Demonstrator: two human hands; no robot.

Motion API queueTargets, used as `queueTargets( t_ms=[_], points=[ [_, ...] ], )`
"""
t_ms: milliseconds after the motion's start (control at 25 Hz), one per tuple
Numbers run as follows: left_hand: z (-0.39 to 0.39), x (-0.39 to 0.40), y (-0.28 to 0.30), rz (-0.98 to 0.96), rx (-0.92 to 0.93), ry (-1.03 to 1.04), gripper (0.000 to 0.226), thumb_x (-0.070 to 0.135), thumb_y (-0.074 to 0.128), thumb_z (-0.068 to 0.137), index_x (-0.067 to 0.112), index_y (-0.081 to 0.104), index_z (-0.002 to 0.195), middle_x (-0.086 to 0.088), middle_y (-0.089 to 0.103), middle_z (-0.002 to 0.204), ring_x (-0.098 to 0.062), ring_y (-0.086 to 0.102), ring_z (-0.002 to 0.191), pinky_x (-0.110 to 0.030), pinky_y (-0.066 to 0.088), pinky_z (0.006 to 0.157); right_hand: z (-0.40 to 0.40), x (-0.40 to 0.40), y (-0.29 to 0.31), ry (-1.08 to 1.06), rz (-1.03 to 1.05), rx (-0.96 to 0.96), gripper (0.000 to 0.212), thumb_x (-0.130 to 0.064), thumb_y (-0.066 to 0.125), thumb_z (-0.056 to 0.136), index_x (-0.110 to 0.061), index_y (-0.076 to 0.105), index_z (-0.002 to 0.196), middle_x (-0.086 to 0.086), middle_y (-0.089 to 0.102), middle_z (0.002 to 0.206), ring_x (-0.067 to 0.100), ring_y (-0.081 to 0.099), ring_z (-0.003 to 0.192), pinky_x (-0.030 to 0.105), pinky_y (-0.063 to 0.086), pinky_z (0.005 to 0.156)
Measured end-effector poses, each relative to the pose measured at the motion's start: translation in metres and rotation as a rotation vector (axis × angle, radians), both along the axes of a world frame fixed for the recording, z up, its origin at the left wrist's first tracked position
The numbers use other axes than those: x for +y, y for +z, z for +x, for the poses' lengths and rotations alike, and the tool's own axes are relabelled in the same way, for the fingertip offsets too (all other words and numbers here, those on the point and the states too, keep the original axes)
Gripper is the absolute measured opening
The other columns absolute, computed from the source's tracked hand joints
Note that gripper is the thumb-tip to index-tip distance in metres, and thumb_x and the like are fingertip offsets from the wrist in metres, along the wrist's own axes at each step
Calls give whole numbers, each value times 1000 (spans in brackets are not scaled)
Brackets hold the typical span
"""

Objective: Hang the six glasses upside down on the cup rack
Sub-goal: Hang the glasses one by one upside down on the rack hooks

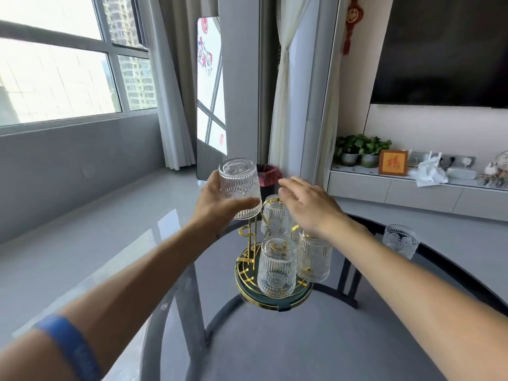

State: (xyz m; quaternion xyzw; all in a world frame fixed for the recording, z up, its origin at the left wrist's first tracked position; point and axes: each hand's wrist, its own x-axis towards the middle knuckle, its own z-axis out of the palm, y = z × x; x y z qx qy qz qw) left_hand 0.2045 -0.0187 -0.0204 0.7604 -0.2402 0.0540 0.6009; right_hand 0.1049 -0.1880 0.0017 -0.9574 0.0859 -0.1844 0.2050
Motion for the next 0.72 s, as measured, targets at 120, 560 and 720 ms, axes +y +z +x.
queueTargets(
  t_ms=[120, 560, 720],
  points=[
    [25, -11, -6, 85, -41, 35, 74, 19, 95, 56, 24, 57, 119, 9, 67, 102, -6, 64, 90, -19, 47, 78, 12, 2, -8, 3, -46, 144, 44, -47, 25, 100, -28, 51, 130, 3, 55, 138, 31, 49, 123, 46, 37, 100],
    [63, -23, -56, 239, 64, 10, 80, 18, 96, 54, 19, 58, 125, -5, 69, 114, -25, 64, 106, -34, 53, 88, 24, -2, -15, -19, -124, 88, 37, -38, 30, 95, -21, 62, 105, -1, 69, 117, 29, 62, 101, 45, 48, 89],
    [63, -25, -72, 262, 120, -12, 80, 17, 96, 56, 18, 58, 127, -5, 69, 116, -25, 62, 109, -42, 50, 97, 25, -4, -17, -10, -124, 61, 39, -36, 29, 96, -20, 60, 114, 1, 69, 116, 28, 62, 100, 46, 47, 89]
  ],
)
